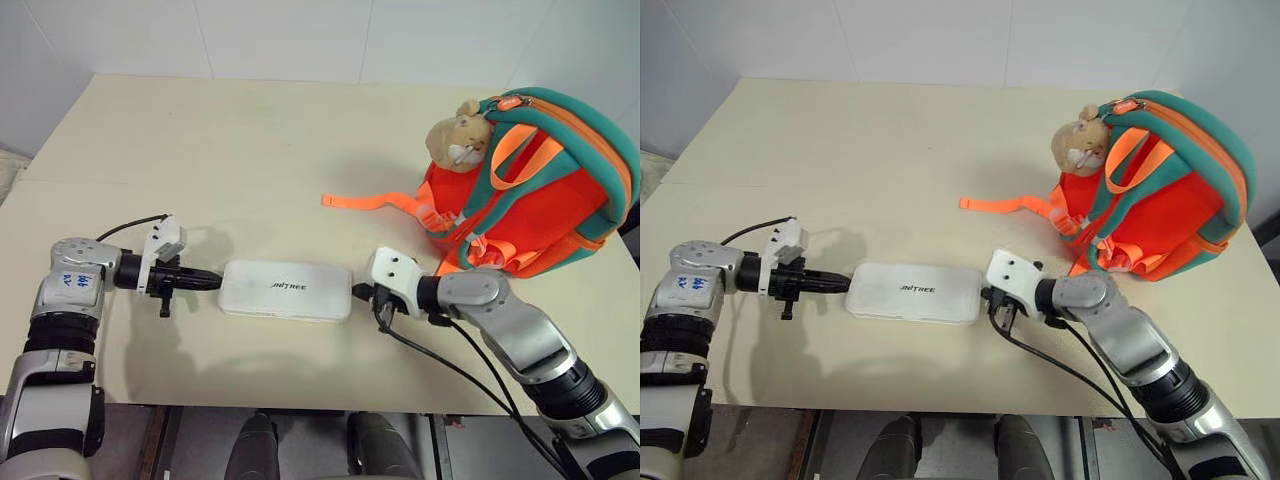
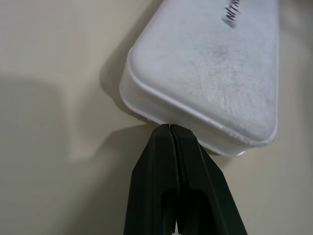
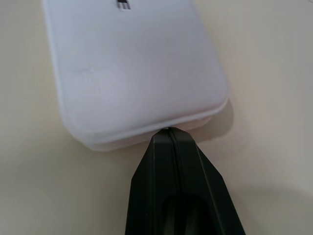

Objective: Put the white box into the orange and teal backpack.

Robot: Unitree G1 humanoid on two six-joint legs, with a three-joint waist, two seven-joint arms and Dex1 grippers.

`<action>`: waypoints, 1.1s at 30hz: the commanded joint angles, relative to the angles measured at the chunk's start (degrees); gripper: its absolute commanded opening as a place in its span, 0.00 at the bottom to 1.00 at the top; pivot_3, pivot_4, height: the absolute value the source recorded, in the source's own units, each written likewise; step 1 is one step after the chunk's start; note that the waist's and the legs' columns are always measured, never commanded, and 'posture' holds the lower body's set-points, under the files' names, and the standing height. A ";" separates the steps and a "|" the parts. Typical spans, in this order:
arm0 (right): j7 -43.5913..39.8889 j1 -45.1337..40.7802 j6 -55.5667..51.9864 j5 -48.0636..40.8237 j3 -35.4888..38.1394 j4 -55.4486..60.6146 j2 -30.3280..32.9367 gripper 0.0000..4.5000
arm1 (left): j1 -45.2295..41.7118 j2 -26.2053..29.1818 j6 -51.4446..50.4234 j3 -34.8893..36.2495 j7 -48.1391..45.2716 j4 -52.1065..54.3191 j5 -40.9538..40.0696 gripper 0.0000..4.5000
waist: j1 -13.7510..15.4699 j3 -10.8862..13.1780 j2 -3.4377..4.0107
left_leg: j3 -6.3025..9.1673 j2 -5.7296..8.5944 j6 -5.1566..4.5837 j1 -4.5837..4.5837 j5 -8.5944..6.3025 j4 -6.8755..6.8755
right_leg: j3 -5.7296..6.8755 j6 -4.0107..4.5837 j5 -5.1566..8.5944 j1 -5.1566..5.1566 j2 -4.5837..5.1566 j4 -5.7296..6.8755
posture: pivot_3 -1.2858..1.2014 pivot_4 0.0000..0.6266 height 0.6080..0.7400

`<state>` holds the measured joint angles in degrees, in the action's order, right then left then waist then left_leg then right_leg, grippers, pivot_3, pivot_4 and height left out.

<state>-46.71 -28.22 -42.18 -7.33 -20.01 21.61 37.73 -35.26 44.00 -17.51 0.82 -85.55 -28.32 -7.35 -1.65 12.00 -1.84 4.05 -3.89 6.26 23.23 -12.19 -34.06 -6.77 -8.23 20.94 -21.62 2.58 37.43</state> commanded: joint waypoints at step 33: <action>-8.83 -0.24 15.87 2.42 6.81 -5.17 9.23 1.00 | 12.20 10.08 -16.23 6.71 12.28 15.87 -7.30 1.00 | -0.43 0.02 0.03 | -0.01 0.00 -0.04 -0.04 -0.02 0.15 | -0.03 0.07 0.08 -0.06 0.01 -0.04 | 0.52 0.24 1.00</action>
<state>-55.20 -28.33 -27.64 -5.26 -14.00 15.77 46.72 -24.01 52.82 -33.36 6.33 -73.80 -13.83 -13.78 -2.08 12.02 -1.81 4.04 -3.89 6.23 23.21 -12.22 -33.92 -6.79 -8.15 21.03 -21.69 2.59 37.39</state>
